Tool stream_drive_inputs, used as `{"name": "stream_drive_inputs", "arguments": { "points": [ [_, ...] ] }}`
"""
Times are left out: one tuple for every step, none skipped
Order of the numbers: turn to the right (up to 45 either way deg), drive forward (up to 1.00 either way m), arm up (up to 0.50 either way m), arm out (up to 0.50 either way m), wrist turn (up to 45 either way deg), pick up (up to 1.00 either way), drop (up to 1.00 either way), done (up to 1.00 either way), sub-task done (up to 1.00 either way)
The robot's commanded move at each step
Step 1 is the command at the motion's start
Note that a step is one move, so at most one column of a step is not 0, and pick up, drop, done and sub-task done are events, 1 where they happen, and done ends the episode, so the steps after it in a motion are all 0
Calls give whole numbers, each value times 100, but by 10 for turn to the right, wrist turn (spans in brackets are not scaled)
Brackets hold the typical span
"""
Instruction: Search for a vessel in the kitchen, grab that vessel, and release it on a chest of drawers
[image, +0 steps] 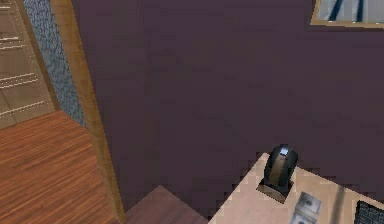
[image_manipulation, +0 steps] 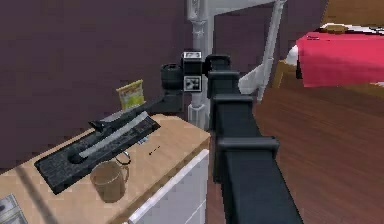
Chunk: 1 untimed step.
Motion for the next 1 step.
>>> {"name": "stream_drive_inputs", "arguments": {
  "points": [
    [0,0,0,0,0,0,0,100,0]
  ]
}}
